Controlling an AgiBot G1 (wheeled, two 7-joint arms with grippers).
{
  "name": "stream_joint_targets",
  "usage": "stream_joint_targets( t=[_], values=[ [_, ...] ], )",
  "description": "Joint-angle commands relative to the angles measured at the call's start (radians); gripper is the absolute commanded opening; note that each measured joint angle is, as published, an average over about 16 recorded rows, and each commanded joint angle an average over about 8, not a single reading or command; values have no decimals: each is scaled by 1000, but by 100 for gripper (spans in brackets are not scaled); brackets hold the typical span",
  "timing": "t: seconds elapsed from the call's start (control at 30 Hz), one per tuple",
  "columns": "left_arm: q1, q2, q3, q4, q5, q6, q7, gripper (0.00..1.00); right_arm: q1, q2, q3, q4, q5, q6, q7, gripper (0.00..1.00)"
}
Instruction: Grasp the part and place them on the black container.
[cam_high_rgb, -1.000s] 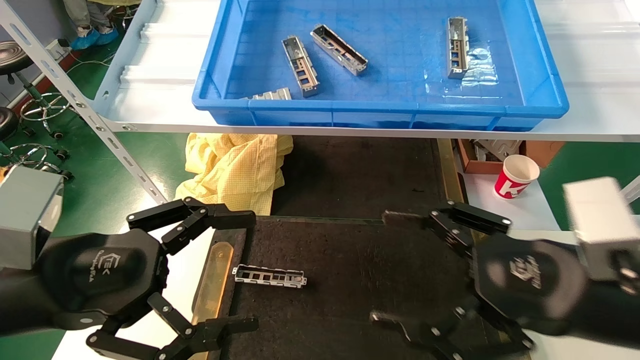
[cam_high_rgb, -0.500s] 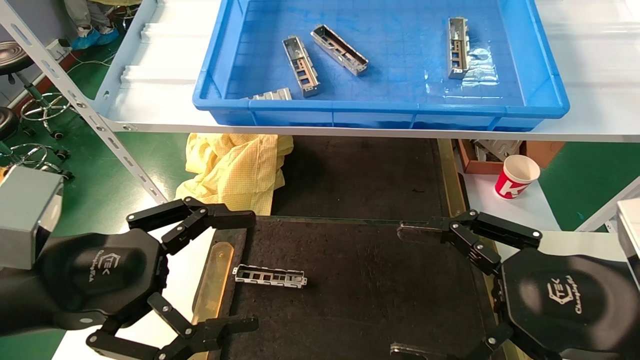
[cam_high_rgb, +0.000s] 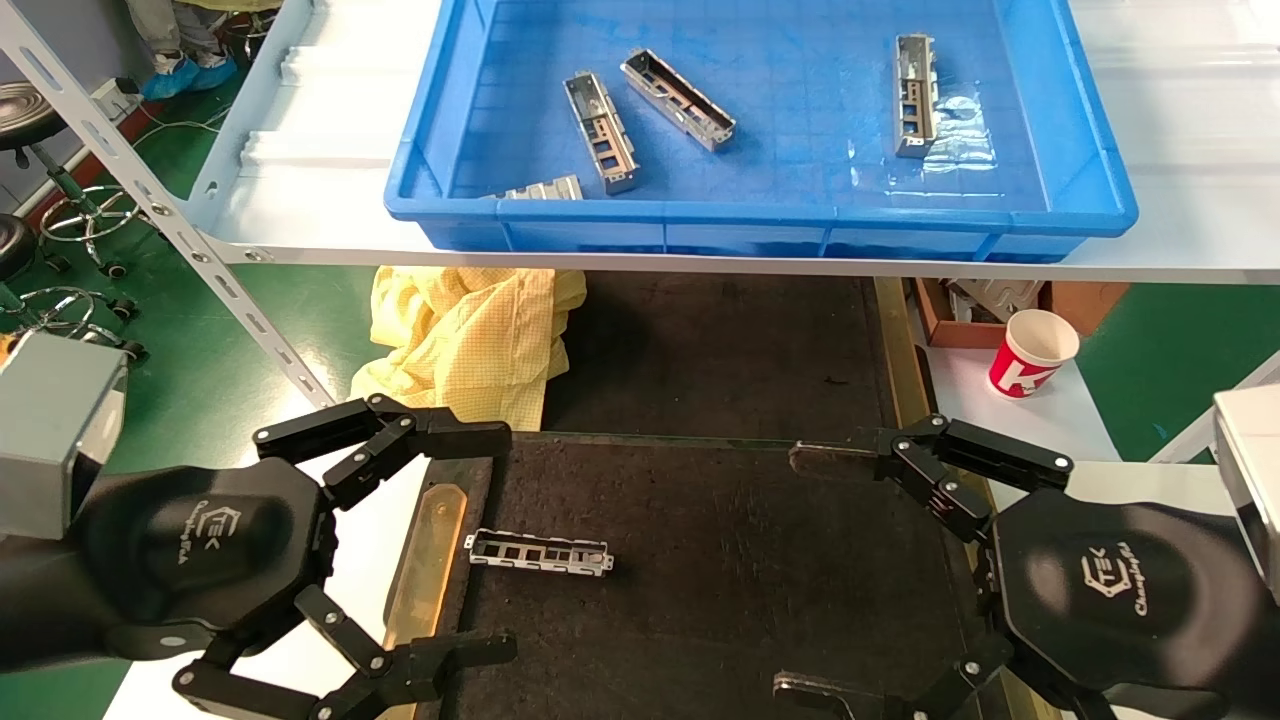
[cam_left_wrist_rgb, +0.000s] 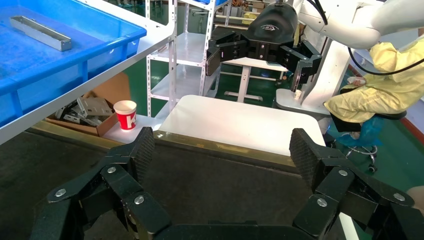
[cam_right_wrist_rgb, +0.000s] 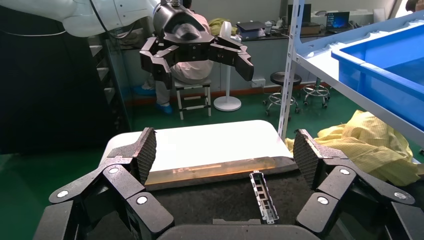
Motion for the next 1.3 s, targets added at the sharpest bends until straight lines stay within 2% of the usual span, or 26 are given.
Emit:
stream_joint_targets(
  t=[0.03,1.3],
  values=[
    [0,0,0,0,0,0,0,100,1,-1,-1,-2,-1,1,0,100],
    [0,0,0,0,0,0,0,100,4,-6,-7,-8,-5,3,-2,100]
  ],
)
